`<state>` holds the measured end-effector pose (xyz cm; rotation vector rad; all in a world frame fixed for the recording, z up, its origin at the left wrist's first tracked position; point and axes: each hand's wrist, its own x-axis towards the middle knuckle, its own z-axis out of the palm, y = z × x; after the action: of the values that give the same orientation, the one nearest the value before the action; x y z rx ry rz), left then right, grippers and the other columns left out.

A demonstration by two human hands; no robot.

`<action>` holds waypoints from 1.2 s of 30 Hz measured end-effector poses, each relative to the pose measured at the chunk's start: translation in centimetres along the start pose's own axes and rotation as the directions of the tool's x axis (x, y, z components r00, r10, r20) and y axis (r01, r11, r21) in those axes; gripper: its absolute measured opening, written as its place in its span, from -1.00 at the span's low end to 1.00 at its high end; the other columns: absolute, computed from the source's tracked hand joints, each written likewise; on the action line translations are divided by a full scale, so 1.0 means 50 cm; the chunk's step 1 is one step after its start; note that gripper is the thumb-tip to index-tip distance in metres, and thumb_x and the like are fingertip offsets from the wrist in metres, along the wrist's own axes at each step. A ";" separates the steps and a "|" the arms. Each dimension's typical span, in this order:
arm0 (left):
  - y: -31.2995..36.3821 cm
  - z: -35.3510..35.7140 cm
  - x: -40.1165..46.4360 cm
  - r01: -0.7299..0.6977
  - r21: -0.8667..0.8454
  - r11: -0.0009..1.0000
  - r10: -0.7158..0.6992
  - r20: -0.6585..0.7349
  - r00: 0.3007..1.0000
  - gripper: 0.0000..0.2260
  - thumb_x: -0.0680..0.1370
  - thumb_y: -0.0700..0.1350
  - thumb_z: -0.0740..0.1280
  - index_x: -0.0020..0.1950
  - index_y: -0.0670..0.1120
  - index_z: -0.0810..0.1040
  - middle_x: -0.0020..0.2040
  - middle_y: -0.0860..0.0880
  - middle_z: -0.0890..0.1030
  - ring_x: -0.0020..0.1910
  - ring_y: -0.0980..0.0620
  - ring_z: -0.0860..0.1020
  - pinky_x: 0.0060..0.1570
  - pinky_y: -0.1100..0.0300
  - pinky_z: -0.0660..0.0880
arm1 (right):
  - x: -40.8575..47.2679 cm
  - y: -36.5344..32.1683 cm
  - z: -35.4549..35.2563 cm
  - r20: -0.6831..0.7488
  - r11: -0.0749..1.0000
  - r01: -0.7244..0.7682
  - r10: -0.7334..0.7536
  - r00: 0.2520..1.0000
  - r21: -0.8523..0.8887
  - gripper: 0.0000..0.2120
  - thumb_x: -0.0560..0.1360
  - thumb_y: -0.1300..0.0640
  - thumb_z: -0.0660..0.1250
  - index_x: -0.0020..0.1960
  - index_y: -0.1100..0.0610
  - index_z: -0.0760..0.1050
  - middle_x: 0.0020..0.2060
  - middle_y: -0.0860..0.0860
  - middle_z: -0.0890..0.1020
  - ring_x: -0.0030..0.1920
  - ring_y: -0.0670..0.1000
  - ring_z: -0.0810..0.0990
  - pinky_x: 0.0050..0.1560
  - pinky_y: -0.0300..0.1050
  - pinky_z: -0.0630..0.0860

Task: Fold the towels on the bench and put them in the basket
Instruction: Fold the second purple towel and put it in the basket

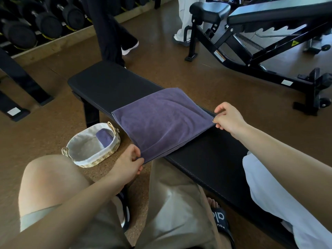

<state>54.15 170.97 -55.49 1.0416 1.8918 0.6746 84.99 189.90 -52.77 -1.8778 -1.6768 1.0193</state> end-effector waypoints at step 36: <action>0.169 -0.230 0.036 -0.427 0.551 0.717 0.637 -0.269 0.722 -0.95 0.63 -0.19 0.30 0.00 -0.06 0.53 -0.24 0.00 0.56 -0.23 0.10 0.49 -0.24 0.25 0.40 | -0.037 -0.126 -0.045 0.014 0.785 0.612 -0.613 0.790 -0.099 -0.81 0.58 0.27 0.38 0.15 0.09 0.52 -0.16 -0.02 0.67 -0.25 -0.08 0.69 -0.15 -0.24 0.63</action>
<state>47.02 176.19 -44.14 1.9559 2.1988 0.8822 82.51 189.60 -46.31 -1.2176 -2.1473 0.6457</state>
